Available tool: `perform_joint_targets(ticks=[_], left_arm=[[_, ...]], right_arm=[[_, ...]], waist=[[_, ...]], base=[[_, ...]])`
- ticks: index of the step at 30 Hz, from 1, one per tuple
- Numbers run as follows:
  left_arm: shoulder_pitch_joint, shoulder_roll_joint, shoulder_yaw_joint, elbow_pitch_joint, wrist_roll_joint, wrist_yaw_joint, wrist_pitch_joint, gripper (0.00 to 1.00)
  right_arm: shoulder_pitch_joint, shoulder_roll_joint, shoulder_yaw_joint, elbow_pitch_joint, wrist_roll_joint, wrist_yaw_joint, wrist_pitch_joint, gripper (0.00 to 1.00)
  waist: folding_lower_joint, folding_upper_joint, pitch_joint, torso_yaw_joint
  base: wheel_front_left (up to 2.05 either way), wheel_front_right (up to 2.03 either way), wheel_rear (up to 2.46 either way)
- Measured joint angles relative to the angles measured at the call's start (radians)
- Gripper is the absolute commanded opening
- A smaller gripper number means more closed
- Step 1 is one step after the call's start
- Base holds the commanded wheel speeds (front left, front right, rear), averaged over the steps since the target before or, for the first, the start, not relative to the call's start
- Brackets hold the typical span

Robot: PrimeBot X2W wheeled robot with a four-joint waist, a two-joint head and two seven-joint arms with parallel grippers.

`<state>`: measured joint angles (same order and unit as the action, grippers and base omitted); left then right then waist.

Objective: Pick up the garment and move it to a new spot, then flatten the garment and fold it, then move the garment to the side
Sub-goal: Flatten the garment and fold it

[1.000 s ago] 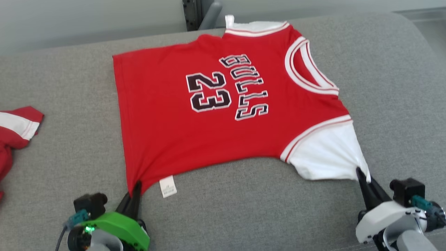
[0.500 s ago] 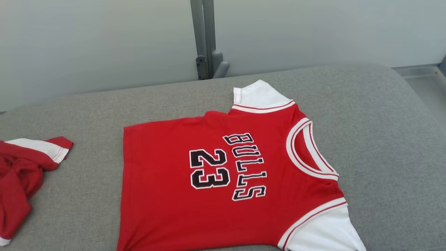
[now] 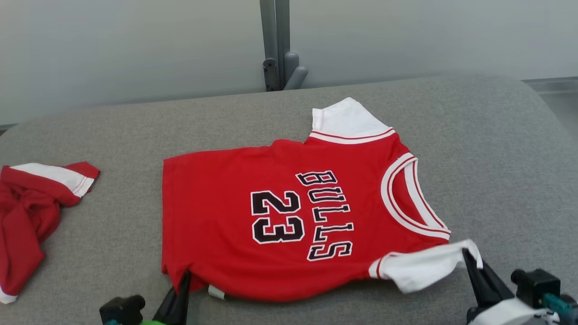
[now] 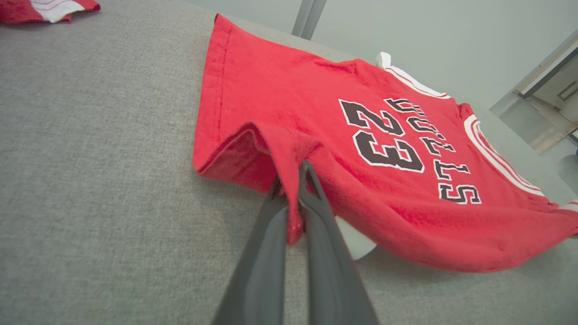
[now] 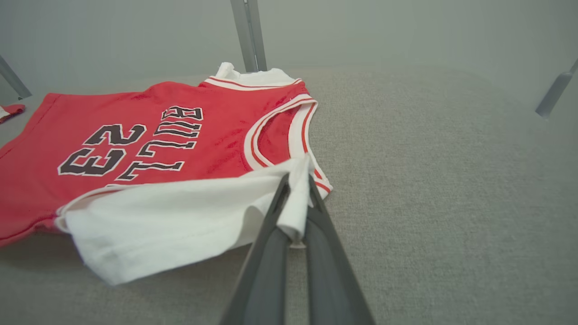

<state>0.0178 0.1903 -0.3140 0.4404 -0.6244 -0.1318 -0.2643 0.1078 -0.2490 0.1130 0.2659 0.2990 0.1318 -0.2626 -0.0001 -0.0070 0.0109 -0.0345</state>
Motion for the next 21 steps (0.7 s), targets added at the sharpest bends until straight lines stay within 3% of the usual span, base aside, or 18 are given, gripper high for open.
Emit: perform_joint_targets(ticks=[5,21], left_arm=[[-0.079,0.014,-0.025,-0.053,-0.002,0.000,0.000,0.00],[-0.277,-0.026,-0.040,0.043,-0.005,0.000,0.000,0.00]], right_arm=[[-0.142,-0.005,-0.009,-0.012,-0.010,0.000,0.000,0.00],[-0.434,-0.046,0.029,0.206,-0.049,0.000,0.000,0.00]], waist=[[0.0000,0.0000,0.041,0.013],[0.0001,0.0000,0.178,0.075]], base=[[0.00,0.00,0.00],[0.00,0.00,0.00]])
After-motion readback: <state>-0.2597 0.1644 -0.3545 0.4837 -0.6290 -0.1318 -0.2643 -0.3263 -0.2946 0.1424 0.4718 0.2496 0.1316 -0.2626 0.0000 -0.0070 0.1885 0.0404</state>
